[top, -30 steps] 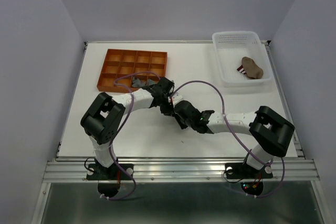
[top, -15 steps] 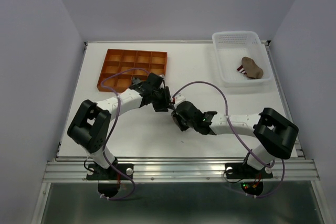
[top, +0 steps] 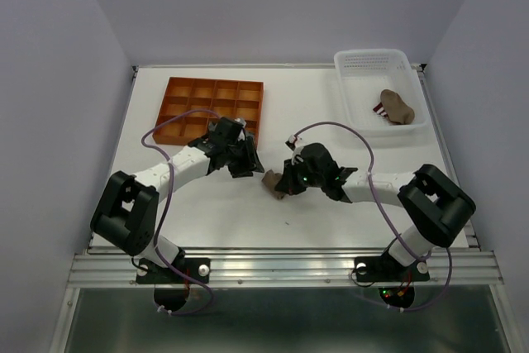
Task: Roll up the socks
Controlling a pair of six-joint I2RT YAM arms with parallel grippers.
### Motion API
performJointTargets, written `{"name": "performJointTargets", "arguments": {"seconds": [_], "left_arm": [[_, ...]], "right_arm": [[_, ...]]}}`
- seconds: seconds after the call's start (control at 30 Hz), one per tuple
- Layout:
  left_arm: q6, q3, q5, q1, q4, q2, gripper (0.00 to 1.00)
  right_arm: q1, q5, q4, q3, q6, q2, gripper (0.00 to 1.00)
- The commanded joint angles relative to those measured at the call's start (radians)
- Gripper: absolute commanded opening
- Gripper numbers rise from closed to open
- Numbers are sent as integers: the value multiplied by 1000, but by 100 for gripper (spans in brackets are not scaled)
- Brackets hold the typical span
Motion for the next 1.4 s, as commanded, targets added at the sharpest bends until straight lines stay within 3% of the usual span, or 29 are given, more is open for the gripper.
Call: {"name": "performJointTargets", "arguments": {"seconds": [0.0,0.57,1.13,1.27,1.37], "left_arm": [[24,-19,-7,5,-10,-38,53],[33,-31,99,-6,65,33,61],[49,73,122,-40,102,205,60],[36,76,106,-41,101,220,57],[33,86,78,-44,79,236,51]], "right_arm": [[-45,-185,157,-32,81,22,1],[-243,-491,397,-66,300,216,1],[-295,-535,420,-63,297,303,1],[-295,-520,412,-60,286,289,14],[-295,-468,278,-22,198,233,25]]}}
